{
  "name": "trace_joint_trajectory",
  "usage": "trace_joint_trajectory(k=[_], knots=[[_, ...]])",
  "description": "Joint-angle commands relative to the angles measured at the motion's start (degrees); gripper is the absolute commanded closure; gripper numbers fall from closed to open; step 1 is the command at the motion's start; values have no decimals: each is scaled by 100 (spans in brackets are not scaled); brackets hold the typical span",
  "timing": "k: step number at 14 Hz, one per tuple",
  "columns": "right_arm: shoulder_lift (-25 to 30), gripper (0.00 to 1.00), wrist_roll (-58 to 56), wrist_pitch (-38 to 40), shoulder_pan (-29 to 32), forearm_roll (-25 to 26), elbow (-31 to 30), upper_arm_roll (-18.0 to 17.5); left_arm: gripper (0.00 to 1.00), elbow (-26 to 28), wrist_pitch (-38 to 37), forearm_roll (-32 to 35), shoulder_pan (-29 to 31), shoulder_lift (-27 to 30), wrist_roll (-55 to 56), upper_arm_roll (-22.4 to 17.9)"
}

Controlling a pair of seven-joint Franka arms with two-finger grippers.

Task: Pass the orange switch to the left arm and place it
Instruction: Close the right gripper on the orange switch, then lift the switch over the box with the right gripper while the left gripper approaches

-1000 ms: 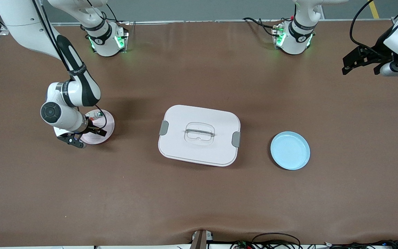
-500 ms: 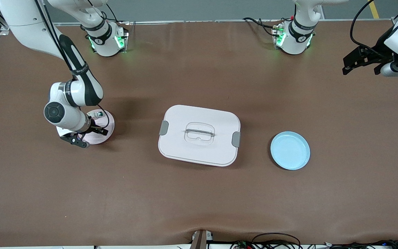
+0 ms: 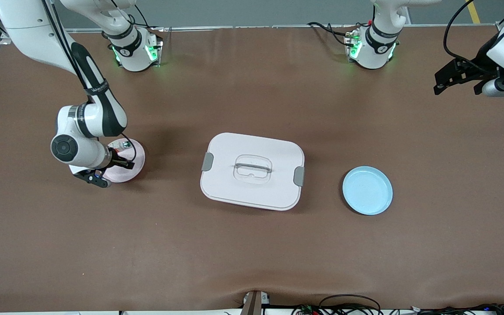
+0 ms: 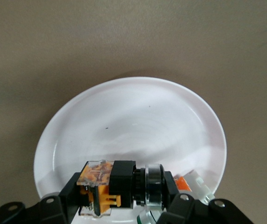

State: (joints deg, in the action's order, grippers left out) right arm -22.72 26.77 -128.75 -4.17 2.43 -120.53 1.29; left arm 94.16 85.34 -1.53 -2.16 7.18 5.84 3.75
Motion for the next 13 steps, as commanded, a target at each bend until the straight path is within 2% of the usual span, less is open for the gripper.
trace_joint_trajectory(k=[1, 6, 8, 11, 13], knots=[[163, 100, 127, 734, -5, -58, 415, -15, 0, -188, -17, -259, 14, 2, -127, 3], [365, 100, 179, 1526, -58, -1137, 873, -24, 0, -284, -35, -698, -13, 11, -127, 29], [418, 100, 582, 1921, -127, -1262, 1136, -50, 0, -276, -35, -1373, 22, 3, -93, -5], [462, 100, 1381, 2563, -505, -1385, 1706, -68, 0, -276, -26, -1963, 22, -24, -92, -23], [462, 100, 1777, 2871, -725, -1683, 2050, -59, 0, -258, -26, -2498, 22, -137, -92, -23]])
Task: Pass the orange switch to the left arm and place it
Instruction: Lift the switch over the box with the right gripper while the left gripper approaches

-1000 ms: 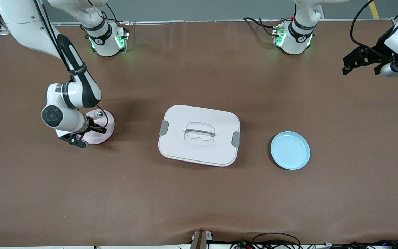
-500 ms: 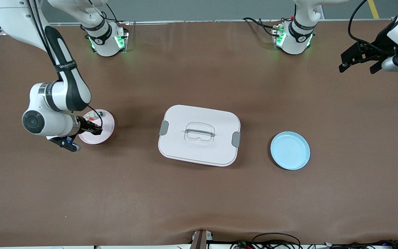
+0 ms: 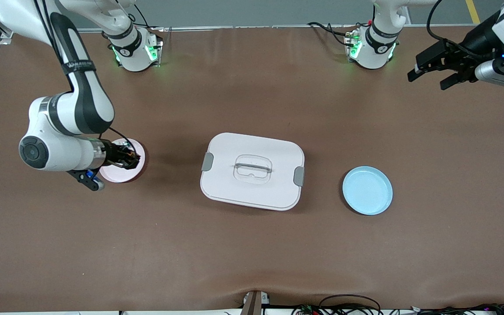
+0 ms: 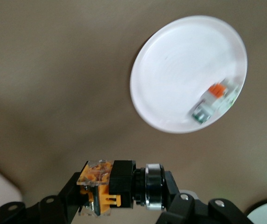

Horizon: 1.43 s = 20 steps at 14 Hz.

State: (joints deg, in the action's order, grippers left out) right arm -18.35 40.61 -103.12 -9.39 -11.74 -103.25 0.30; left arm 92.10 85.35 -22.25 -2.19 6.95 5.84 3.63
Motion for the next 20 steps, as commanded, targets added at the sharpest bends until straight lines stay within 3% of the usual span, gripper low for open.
trace_joint_trajectory(k=[1, 4, 10, 15, 20], knots=[[25, 100, 604, 397, -273, -389, 462, 40, 0, -34, -19, -690, 26, -159, -92, -11], [34, 100, 1412, 494, -616, -671, 805, 31, 0, 88, 322, -1297, -61, -282, -49, 50], [-1, 100, 2626, 477, -1108, -1251, 1403, 40, 0, 721, 1334, -2334, -71, -387, 31, 674], [-19, 100, 3496, 459, -1363, -1471, 1747, 40, 0, 730, 1887, -2863, -79, -809, 31, 1157], [-45, 100, 4384, 354, -1759, -1603, 2115, 40, 0, 949, 3266, -3478, -79, -1073, 48, 1886]])
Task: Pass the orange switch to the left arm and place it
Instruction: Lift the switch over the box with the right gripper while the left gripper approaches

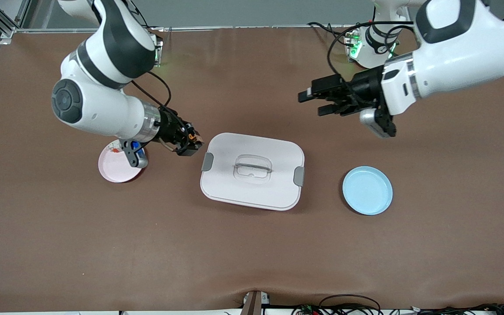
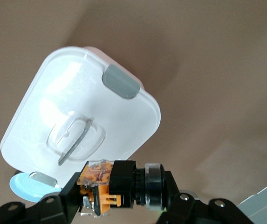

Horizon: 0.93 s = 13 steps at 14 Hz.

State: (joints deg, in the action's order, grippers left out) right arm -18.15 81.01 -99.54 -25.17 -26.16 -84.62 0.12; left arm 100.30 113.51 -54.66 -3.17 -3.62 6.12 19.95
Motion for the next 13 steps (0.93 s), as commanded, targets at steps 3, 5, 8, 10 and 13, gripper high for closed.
trace_joint_trajectory(k=[3, 5, 8, 10, 13], knots=[[-84, 100, 739, -407, -330, -328, 332, 58, 0, 306, 1223, -553, 10, -164, 117, 675], [-119, 100, 1117, -706, -462, -328, 340, 58, 0, 298, 1654, -939, 1, -375, 205, 878], [-277, 100, 1513, -777, -620, -328, 542, 58, 0, 306, 2051, -1002, -17, -498, 258, 1115], [-382, 100, 1890, -1031, -743, -328, 630, 58, 0, 245, 2192, -1046, -96, -683, 293, 1134], [-427, 100, 2137, -1208, -805, -337, 753, 58, 0, 236, 2447, -1082, -315, -754, 162, 1134]])
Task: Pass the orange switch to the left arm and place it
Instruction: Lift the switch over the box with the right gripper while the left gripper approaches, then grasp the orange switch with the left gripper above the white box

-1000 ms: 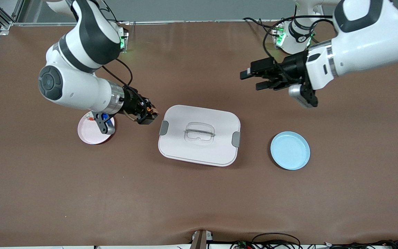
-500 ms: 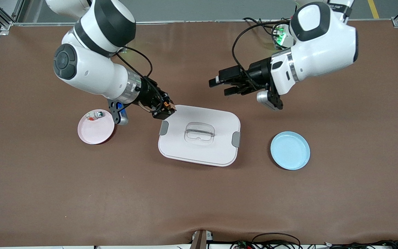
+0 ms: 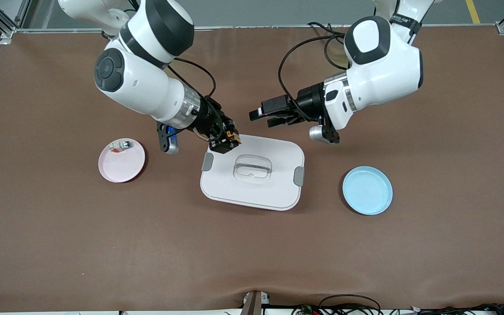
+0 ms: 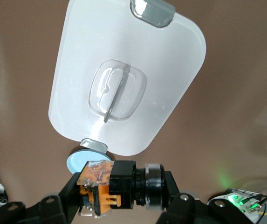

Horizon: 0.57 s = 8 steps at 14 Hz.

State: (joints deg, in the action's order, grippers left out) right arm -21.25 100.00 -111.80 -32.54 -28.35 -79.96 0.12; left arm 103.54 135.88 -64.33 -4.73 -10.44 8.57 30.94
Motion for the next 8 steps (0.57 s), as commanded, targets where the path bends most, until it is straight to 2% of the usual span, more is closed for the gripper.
trace_joint_trajectory(k=[1, 8], knots=[[-133, 100, 326, 18, -77, -118, 366, 58, 0, -71, 228, -97, -177, -72, -206, 35], [-248, 100, 678, 9, -200, -136, 701, 49, 0, -80, 386, -115, -248, -371, -1165, 44]])
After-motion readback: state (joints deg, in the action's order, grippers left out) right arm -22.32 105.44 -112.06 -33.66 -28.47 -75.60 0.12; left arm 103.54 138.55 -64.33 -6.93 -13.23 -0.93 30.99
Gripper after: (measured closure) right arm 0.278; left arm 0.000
